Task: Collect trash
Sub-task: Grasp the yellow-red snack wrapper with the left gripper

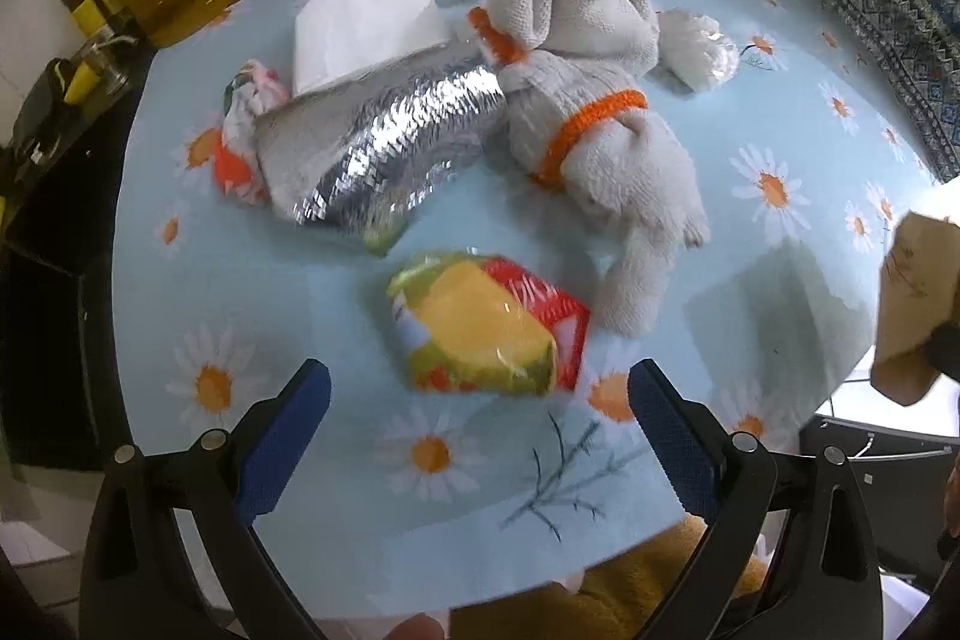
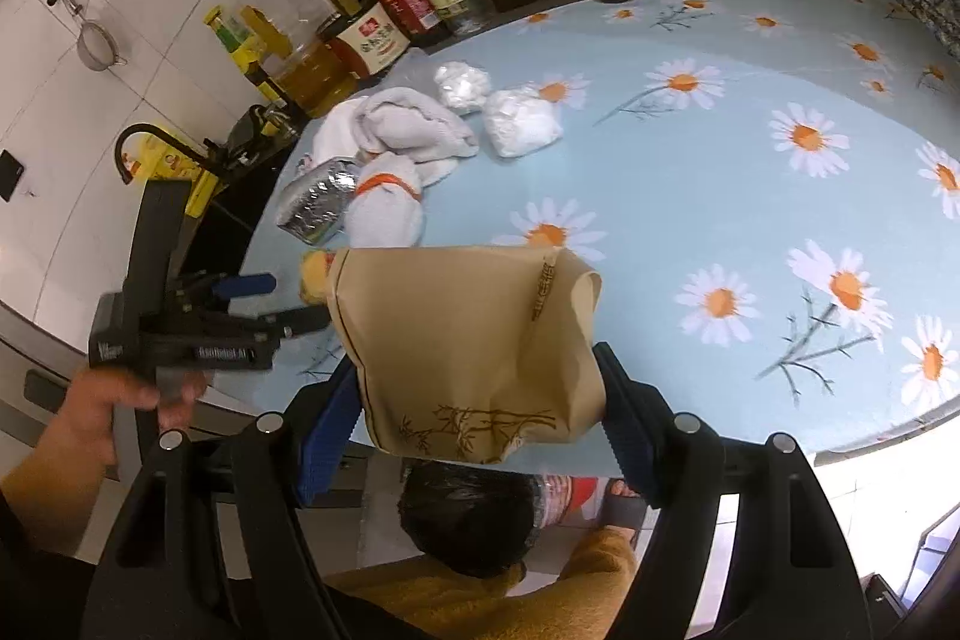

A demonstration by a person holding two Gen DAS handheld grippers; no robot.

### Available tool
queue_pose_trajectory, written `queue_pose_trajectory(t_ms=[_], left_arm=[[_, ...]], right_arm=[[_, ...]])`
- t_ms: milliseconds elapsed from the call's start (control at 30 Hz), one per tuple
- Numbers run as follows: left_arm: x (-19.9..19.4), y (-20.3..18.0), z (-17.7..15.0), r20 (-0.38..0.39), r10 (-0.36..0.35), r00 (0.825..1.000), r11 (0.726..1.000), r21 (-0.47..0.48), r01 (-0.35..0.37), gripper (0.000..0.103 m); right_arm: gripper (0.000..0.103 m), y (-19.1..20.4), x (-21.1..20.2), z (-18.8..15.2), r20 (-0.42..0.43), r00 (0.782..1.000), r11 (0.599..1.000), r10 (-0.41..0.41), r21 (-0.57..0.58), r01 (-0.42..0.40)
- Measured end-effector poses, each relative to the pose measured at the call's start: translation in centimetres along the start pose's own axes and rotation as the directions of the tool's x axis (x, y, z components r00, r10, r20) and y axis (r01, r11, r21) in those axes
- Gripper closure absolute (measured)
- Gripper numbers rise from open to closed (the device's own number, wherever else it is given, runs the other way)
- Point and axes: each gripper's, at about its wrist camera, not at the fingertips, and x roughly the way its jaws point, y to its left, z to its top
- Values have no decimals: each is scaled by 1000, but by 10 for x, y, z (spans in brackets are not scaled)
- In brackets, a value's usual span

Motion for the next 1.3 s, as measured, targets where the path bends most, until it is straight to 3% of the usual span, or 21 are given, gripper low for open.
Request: queue_pose_trajectory(t_ms=[267,467,533,967,1300], left_arm=[[11,-2,13,-24,24,999,998,61,-23,8],[16,-10,26,-31,26,999,995,102,-23,23],[17,-9,25,-35,15,999,995,104,-11,34],[4,1,5,-6,-9,1000,997,73,9,35],[-36,8,-29,57,-66,996,998,0,66,35]], right_arm=[[29,-18,1,2,6,1000,999,12,42,-12],[29,-20,0,6,8,1000,999,11,41,-11],[29,-20,1,7,6,1000,999,15,40,-15],[29,-2,11,9,-30,999,999,33,-9,-33],[29,38,26,4,-91,995,994,49,-92,-57]])
